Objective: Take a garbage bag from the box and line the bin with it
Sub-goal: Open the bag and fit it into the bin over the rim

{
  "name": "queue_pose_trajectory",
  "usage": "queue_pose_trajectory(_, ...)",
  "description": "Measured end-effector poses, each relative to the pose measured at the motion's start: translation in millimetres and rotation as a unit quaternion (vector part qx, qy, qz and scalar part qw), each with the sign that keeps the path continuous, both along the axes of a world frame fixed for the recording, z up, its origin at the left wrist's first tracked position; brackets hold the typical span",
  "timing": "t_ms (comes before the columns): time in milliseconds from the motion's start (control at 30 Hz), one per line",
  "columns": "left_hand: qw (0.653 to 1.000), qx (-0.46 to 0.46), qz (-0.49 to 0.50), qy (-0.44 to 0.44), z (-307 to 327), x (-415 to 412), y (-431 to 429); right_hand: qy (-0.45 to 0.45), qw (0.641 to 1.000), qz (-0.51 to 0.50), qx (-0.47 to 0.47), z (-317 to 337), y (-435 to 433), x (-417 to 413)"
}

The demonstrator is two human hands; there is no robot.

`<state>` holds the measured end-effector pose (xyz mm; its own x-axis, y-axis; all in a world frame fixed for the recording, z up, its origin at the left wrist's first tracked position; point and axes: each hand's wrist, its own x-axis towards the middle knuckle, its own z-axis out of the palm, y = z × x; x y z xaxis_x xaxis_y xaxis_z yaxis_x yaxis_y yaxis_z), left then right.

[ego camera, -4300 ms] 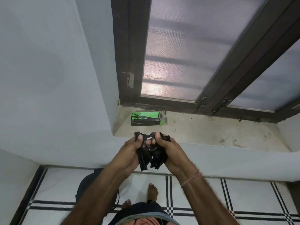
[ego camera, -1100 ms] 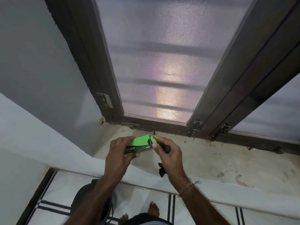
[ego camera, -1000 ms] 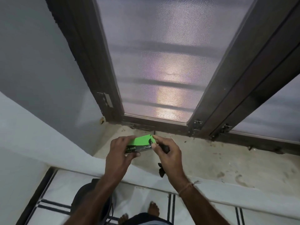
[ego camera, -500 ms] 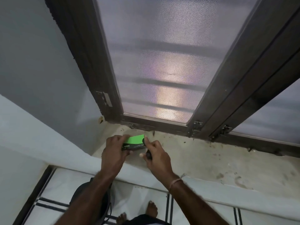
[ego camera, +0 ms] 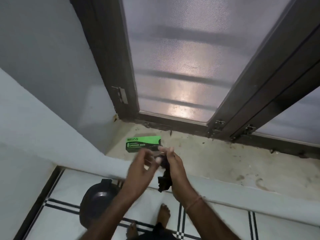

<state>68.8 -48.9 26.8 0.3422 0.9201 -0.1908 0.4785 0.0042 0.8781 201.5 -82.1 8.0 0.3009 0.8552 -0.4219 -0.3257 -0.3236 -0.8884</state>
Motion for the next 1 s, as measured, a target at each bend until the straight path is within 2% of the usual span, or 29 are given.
queue_pose_trajectory(67,0.98,-0.168,0.0,-0.104,5,-1,-19,0.038,0.999,-0.009,-0.03,5,0,-19)
queue_pose_trajectory(133,0.965,-0.22,0.05,-0.138,8,-17,-31,0.03,0.998,-0.008,-0.057,10,-1,-44)
queue_pose_trajectory(333,0.939,-0.253,0.112,-0.203,-3,-103,-48,0.058,0.993,0.052,-0.094,16,-21,-127)
queue_pose_trajectory(467,0.901,-0.271,0.206,-0.269,-17,-191,-62,0.008,0.995,0.084,-0.053,8,-49,-197)
queue_pose_trajectory(567,0.887,-0.255,0.261,-0.282,-28,-272,-72,-0.01,0.993,0.118,-0.018,1,-81,-258)
queue_pose_trajectory(733,0.879,-0.235,0.329,-0.254,-28,-390,-100,0.045,0.997,0.044,-0.05,12,-120,-344)
queue_pose_trajectory(900,0.89,-0.241,0.315,-0.225,-35,-455,-132,0.073,0.996,0.041,-0.018,40,-139,-393)
queue_pose_trajectory(1000,0.897,-0.243,0.287,-0.232,-33,-479,-148,0.13,0.99,0.044,-0.022,51,-146,-412)
